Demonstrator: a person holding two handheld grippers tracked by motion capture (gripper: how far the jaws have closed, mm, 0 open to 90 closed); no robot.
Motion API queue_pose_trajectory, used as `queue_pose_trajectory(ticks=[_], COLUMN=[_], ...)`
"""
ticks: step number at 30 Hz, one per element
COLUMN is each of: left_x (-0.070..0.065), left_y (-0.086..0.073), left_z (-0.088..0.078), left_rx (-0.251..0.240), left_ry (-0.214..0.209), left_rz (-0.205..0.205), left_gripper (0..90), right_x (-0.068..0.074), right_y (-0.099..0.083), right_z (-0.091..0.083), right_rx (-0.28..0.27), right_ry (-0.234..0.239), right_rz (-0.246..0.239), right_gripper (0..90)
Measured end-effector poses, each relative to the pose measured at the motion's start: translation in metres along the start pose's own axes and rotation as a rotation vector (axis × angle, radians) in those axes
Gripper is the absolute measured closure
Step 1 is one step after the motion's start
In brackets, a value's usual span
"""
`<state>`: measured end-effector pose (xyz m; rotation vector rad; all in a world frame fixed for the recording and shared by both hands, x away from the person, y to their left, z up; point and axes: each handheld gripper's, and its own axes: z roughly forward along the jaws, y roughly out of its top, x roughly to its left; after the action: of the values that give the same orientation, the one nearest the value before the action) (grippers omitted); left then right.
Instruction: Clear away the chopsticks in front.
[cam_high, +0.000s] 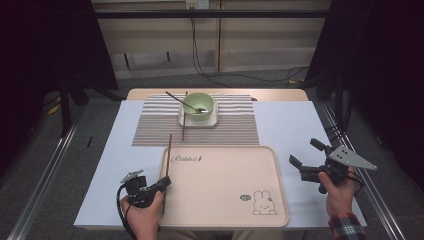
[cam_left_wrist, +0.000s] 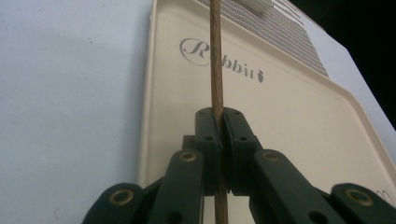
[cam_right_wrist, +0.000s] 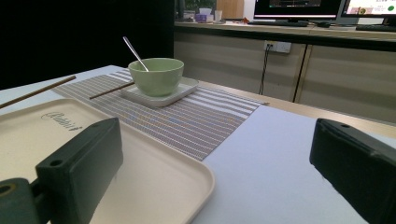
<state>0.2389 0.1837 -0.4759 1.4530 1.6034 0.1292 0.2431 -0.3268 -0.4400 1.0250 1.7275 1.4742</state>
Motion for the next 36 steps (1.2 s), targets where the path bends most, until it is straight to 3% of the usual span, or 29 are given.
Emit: queue_pose_trajectory(ticks=[3, 9, 19, 36], left_x=[0.0011, 0.0002, -0.0026, -0.0032], left_y=[-0.0019, -0.0056, -0.0079, -0.0093], left_z=[-0.0032, -0.0064, -0.0064, -0.0055], left_rx=[0.011, 0.023, 0.075, 0.098], left_ry=[0.004, 0.003, 0.04, 0.059], left_rz=[0.017, 0.007, 0.039, 0.004], left_gripper=[85.5, 85.5, 85.5, 83.9], right_x=[-0.0005, -0.0005, -0.0004, -0.0006], right_y=[0.0, -0.0001, 0.0, -0.0002], right_z=[-0.0002, 0.0009, 0.0015, 0.0029], right_rx=[-0.001, -0.005, -0.002, -0.004], right_ry=[0.0, 0.007, 0.005, 0.003], right_rz=[-0.003, 0.001, 0.006, 0.007], right_gripper=[1.9, 1.9, 1.9, 1.9])
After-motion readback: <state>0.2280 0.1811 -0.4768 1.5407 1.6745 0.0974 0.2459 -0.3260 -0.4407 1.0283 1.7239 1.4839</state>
